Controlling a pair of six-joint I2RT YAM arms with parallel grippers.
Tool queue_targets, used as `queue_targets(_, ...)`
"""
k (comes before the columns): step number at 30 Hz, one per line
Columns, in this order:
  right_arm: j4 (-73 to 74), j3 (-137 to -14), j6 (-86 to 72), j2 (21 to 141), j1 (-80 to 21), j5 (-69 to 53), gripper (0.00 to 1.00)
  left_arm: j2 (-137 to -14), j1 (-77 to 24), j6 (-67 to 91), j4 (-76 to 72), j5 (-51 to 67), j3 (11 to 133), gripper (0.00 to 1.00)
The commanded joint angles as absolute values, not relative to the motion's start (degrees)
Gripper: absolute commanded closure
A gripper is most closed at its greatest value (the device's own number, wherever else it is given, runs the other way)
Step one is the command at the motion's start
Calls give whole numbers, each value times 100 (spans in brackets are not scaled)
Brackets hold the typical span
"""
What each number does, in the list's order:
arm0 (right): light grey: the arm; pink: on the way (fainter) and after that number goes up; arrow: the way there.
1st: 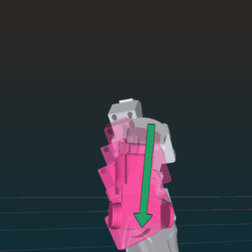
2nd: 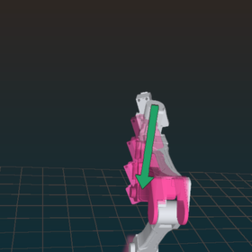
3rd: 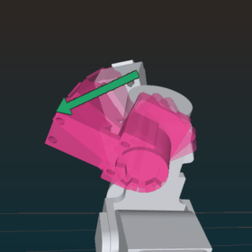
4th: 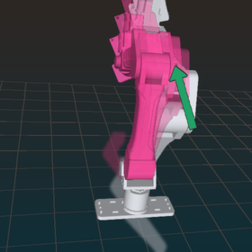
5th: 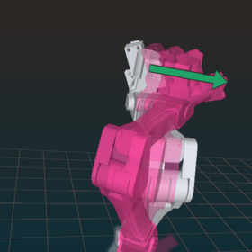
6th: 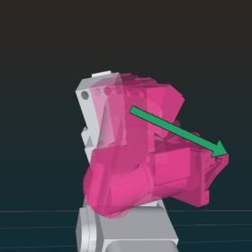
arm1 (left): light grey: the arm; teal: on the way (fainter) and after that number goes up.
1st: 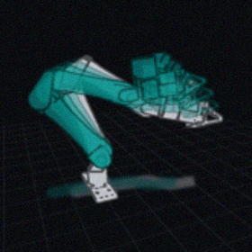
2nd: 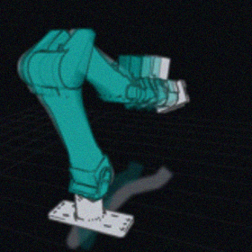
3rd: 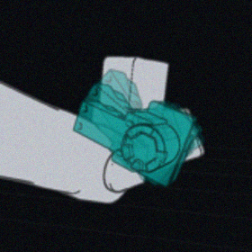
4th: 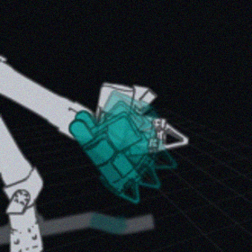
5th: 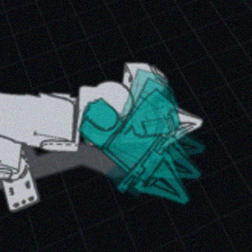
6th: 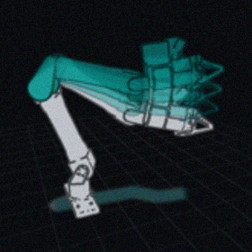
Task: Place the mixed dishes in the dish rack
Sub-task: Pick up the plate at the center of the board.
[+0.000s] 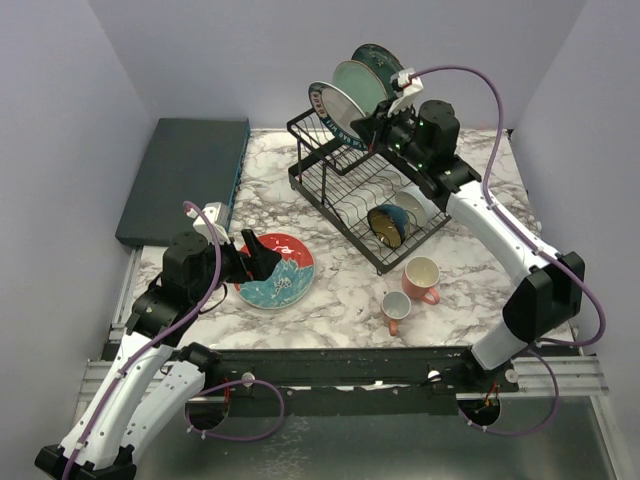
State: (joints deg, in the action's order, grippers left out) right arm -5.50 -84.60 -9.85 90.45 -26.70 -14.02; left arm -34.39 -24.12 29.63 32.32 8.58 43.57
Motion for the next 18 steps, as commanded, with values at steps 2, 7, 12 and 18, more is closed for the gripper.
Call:
queue_targets(2, -485, -9066, -775, 9506, -2706, -623, 99, -3401, -2408, 2955, 3199, 738, 4324, 1)
queue_targets(7, -497, -9371, -599, 9802, -2706, -21, 99, -3426, -2408, 2946, 3199, 745, 4333, 1)
queue_targets(12, -616, -9442, -486, 9906, -2698, 402, 99, -3458, -2408, 2936, 3194, 756, 4334, 1)
queue_targets(18, -715, -9417, -476, 9875, -2698, 215, 99, -3503, -2408, 2940, 3198, 756, 4334, 1)
